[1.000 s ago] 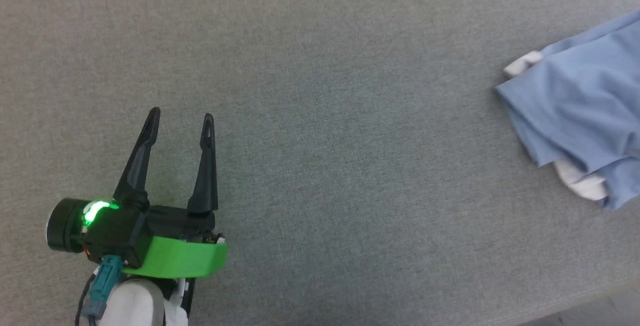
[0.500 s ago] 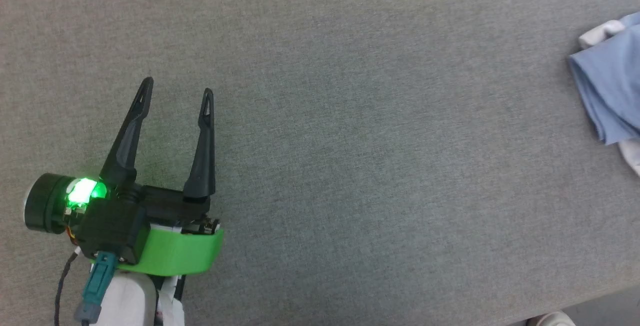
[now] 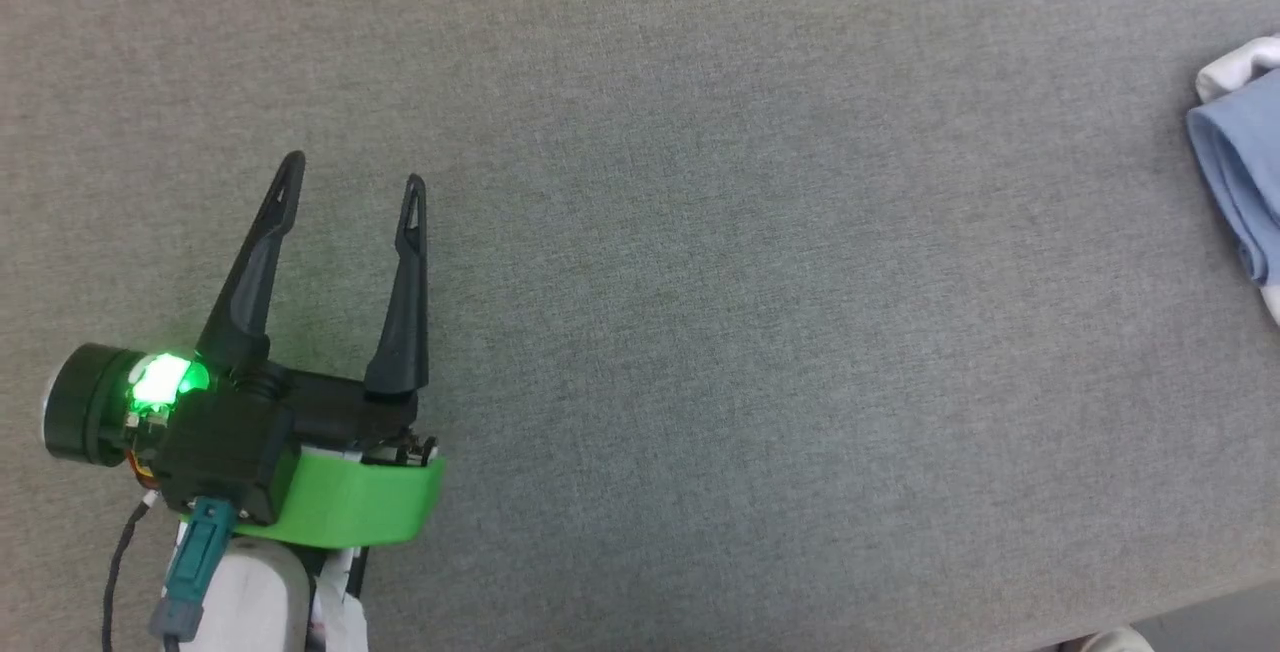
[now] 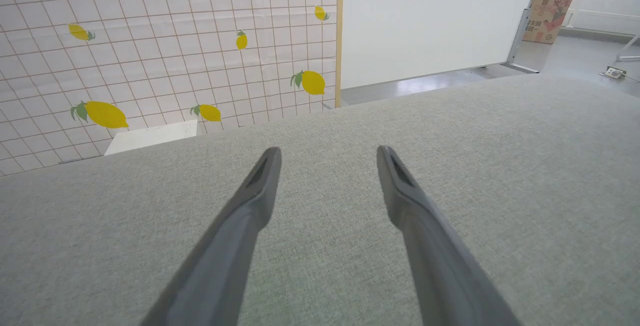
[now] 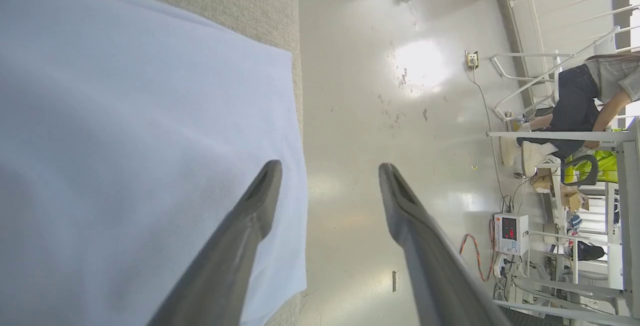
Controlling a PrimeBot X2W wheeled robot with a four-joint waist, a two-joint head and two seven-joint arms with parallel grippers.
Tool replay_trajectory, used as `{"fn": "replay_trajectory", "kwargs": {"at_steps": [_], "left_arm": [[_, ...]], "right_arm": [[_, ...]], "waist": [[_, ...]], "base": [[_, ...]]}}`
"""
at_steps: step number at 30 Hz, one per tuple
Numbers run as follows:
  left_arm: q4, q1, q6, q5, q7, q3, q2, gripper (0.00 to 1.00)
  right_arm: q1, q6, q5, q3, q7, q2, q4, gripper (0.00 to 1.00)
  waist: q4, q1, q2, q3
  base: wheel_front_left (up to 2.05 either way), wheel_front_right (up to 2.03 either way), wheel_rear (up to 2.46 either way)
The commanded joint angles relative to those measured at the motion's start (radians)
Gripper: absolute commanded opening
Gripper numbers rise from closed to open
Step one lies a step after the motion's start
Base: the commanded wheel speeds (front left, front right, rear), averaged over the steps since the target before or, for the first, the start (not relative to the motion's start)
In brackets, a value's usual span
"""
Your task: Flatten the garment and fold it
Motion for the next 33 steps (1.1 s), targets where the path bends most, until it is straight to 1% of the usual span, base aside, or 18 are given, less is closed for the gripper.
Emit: {"fn": "replay_trajectory", "kwargs": {"at_steps": [1, 9, 12, 17, 23, 27, 29, 33], "left_arm": [[0.009, -0.015, 0.009, 0.001, -0.012, 0.002, -0.005, 1.00], [0.085, 0.009, 0.033, -0.037, -0.078, 0.008, -0.036, 1.00], [0.124, 0.027, 0.049, -0.065, -0.099, 0.025, -0.053, 1.00], [0.178, 0.053, 0.061, -0.113, -0.126, 0.053, -0.071, 1.00], [0.226, 0.088, 0.064, -0.137, -0.140, 0.065, -0.082, 1.00], [0.243, 0.114, 0.066, -0.126, -0.142, 0.063, -0.081, 1.00], [0.250, 0.124, 0.076, -0.129, -0.143, 0.070, -0.087, 1.00], [0.258, 0.135, 0.098, -0.095, -0.144, 0.075, -0.089, 1.00]], "right_arm": [[-0.022, -0.002, 0.000, -0.003, -0.015, 0.010, 0.016, 1.00], [-0.015, -0.002, 0.051, -0.002, -0.107, 0.047, 0.041, 1.00], [-0.004, -0.002, 0.087, -0.021, -0.155, 0.086, 0.027, 1.00], [0.060, -0.002, 0.134, -0.054, -0.225, 0.179, -0.023, 1.00], [0.201, -0.002, 0.151, -0.093, -0.262, 0.296, -0.145, 1.00], [0.314, -0.002, 0.116, -0.150, -0.269, 0.396, -0.277, 1.00], [0.374, -0.002, 0.092, -0.170, -0.263, 0.446, -0.351, 1.00], [0.484, -0.002, 0.045, -0.213, -0.244, 0.544, -0.498, 1.00]], "waist": [[0.008, -0.0001, -0.0001, -0.021], [0.048, -0.0001, -0.0001, -0.128], [0.067, -0.0001, -0.0001, -0.178], [0.099, -0.0001, -0.0001, -0.268], [0.139, -0.0001, -0.0001, -0.351], [0.162, -0.0001, -0.0001, -0.390], [0.173, -0.0001, -0.0001, -0.406], [0.197, -0.0001, -0.0001, -0.435]], "base": [[0.00, 0.00, 0.00], [0.00, 0.00, 0.00], [0.00, 0.00, 0.00], [0.00, 0.00, 0.00], [0.00, 0.00, 0.00], [0.00, 0.00, 0.00], [0.00, 0.00, 0.00], [0.00, 0.00, 0.00]]}}
